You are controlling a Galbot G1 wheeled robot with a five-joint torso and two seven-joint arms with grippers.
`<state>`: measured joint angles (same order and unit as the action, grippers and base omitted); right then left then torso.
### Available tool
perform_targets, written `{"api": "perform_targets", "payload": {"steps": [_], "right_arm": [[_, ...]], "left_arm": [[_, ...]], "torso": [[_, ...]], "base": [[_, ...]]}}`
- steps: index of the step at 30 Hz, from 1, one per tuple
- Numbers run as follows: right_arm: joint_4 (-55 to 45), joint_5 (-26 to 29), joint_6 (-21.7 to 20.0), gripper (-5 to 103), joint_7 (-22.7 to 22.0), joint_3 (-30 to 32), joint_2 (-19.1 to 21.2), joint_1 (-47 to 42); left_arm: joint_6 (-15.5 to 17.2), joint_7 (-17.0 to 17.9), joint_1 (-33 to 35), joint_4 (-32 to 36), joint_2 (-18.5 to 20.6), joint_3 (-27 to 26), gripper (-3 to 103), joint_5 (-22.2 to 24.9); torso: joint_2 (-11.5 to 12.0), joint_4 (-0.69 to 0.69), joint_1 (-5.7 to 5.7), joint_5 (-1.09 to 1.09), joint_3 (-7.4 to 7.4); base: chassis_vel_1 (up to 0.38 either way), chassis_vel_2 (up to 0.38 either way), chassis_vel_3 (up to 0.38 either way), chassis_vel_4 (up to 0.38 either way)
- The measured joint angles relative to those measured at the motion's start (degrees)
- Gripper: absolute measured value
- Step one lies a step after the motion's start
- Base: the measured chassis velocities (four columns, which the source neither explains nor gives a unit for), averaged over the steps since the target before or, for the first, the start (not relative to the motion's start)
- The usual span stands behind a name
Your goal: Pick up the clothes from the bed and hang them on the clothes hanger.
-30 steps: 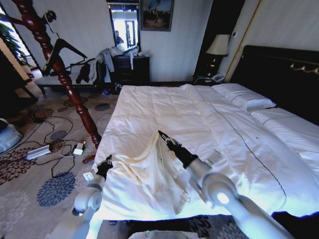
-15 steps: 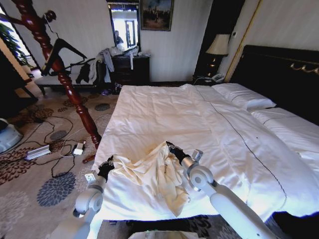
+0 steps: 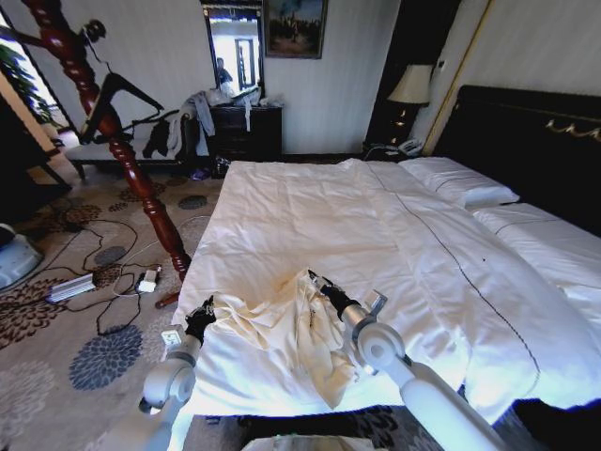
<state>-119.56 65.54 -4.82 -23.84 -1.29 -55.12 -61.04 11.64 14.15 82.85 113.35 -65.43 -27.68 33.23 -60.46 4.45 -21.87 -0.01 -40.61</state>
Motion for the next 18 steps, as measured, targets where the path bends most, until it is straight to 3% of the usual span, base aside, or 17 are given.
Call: {"api": "perform_targets", "payload": {"steps": [1,2,6,12,18], "right_arm": [[0.22,-4.76,-0.61,91,0.75,-1.95,0.37,0.66],[0.22,-4.76,-0.61,91,0.75,-1.95,0.37,0.66],[1.12,-13.86,-3.56,99,-0.95,-8.16,1.49,3.05],[2.87,-18.41,-8.65,100,-6.22,-13.61,0.72,7.37],[6.33,-18.26,-13.52,100,-11.11,-16.87,-1.08,12.45]], "left_arm": [[-0.01,0.04,-0.03,0.00,0.01,-0.01,0,0.00],[-0.01,0.04,-0.03,0.00,0.01,-0.01,0,0.00],[0.00,0.19,0.11,0.34,0.76,0.02,0,0.01],[0.30,0.86,-0.31,0.20,1.32,0.10,0,0.15],[0.46,1.06,-0.80,0.12,0.96,0.51,0,0.21]], "torso": [[0.00,0.01,0.00,0.01,0.00],[0.00,0.01,0.00,0.01,0.00],[0.00,0.01,0.00,0.01,0.00],[0.00,0.01,0.00,0.01,0.00],[0.00,0.01,0.00,0.01,0.00]], "base": [[0.000,0.000,0.000,0.000],[0.000,0.000,0.000,0.000],[0.000,0.000,0.000,0.000],[0.000,0.000,0.000,0.000],[0.000,0.000,0.000,0.000]]}}
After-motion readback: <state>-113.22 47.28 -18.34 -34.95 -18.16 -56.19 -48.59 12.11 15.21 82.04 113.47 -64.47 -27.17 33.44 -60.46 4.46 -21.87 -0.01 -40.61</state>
